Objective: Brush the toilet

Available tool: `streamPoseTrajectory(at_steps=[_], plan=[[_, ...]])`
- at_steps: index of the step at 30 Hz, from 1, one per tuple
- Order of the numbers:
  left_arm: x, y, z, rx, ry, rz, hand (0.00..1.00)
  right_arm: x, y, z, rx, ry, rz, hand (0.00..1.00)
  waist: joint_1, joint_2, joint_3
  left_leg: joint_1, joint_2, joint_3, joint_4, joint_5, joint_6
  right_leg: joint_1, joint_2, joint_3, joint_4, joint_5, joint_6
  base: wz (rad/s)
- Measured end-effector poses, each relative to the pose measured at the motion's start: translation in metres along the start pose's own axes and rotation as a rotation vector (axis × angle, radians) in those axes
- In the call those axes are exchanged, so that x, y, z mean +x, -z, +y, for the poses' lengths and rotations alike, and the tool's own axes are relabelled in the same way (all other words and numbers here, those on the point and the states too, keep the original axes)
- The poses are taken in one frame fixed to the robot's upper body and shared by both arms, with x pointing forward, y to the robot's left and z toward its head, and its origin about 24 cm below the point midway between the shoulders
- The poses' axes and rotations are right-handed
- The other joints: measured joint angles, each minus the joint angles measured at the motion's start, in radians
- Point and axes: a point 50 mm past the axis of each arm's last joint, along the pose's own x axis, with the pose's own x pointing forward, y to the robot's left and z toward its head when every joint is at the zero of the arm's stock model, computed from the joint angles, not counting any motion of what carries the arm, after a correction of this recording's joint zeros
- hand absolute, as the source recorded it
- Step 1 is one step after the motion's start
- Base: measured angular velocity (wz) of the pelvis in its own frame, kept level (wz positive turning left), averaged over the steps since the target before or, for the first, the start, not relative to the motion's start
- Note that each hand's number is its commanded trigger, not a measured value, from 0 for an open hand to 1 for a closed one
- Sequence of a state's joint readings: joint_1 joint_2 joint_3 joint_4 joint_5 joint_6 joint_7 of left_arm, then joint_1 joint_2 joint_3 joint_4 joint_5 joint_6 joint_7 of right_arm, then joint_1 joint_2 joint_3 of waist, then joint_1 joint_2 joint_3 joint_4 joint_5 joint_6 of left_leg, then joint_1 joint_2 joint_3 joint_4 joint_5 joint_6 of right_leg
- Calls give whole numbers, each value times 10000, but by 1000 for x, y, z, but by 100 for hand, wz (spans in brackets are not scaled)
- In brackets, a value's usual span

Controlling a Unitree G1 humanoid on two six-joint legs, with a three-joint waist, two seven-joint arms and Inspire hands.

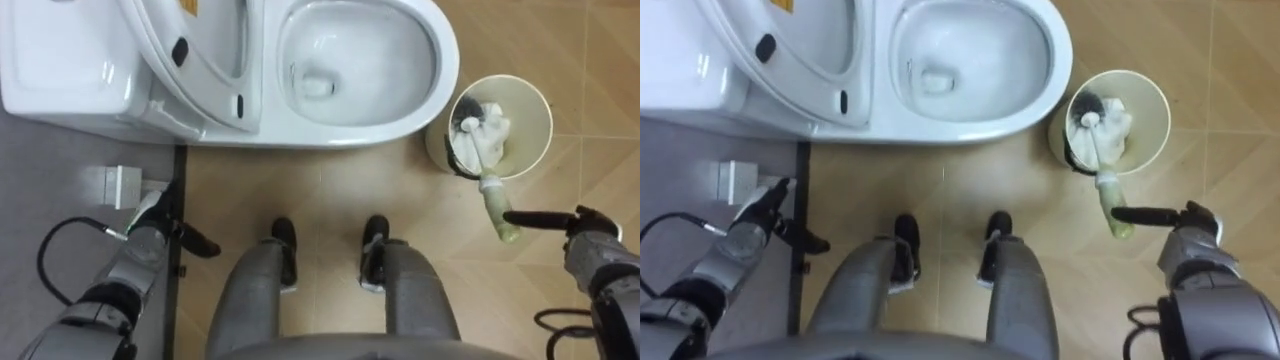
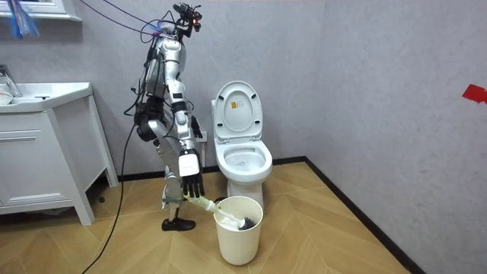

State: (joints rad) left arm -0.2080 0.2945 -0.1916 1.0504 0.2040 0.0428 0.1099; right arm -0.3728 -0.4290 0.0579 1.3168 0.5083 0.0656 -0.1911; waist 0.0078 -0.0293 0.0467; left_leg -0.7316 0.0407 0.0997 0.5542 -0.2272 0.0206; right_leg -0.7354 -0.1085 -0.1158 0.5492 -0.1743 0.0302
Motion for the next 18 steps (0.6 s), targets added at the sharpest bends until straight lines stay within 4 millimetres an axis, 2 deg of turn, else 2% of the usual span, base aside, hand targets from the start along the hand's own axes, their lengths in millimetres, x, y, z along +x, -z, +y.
streamPoseTrajectory(at_steps=[8, 13, 18], plan=[[3, -6, 9, -129, -850, -62, 0, 0, -31, 1, 109, -120, -750, 0, 18, -36, 22, -946, -3, -7, 418, 3, 1, -1082, -30, 95, 583, -16, -26, 0], [6, -25, 15, 87, -1325, -552, 0, -2, -43, 7, -145, -318, -1218, 0, 66, -47, 32, -1317, 0, -12, 703, -4, 5, -1419, -46, 108, 785, -40, -65, 0], [8, -44, 23, -282, -1755, -1184, 0, -7, -63, 15, 33, -413, -2091, 0, 108, -230, 151, -1827, 16, 0, 1229, -69, -12, -1975, -108, 157, 1431, -215, -189, 1]])
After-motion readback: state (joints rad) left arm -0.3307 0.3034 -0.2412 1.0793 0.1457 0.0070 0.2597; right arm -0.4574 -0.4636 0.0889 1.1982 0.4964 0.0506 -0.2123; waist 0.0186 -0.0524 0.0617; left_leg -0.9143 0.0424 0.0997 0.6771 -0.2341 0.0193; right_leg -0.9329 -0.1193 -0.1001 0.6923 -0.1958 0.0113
